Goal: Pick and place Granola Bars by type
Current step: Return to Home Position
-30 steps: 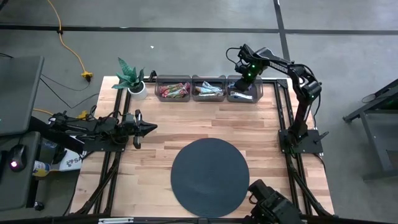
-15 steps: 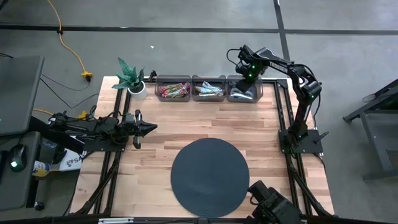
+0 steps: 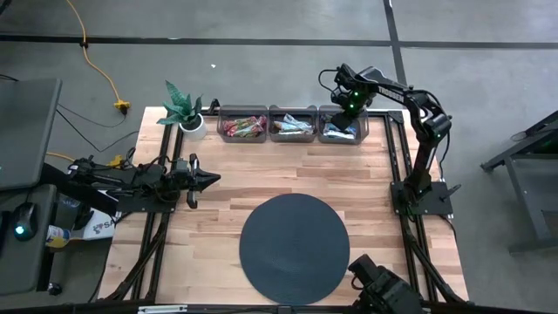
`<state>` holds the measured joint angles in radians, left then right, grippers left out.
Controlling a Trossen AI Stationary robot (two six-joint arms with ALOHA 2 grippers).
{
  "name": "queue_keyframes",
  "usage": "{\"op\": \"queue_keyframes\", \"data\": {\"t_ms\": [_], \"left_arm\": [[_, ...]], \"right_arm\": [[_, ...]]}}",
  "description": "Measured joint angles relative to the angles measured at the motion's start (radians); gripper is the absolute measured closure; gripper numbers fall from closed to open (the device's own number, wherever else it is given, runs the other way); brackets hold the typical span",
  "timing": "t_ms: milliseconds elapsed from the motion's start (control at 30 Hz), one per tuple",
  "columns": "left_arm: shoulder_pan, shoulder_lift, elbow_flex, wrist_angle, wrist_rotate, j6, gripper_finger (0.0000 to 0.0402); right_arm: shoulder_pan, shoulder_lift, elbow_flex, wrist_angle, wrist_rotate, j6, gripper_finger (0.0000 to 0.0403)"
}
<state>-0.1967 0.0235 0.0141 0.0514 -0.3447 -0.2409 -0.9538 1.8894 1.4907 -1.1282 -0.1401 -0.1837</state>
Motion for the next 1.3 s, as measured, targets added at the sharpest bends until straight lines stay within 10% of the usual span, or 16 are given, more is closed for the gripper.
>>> {"op": "queue_keyframes", "data": {"t_ms": [833,1300], "left_arm": [[0.0,0.0,0.0,0.0,0.0,0.0,0.04],[0.0,0.0,0.0,0.0,0.0,0.0,0.04]], "right_arm": [[0.209,-0.363,0.0,0.048,-0.235,0.188,0.0337],[0.503,-0.614,0.0,0.107,-0.142,0.387,0.0401]]}}
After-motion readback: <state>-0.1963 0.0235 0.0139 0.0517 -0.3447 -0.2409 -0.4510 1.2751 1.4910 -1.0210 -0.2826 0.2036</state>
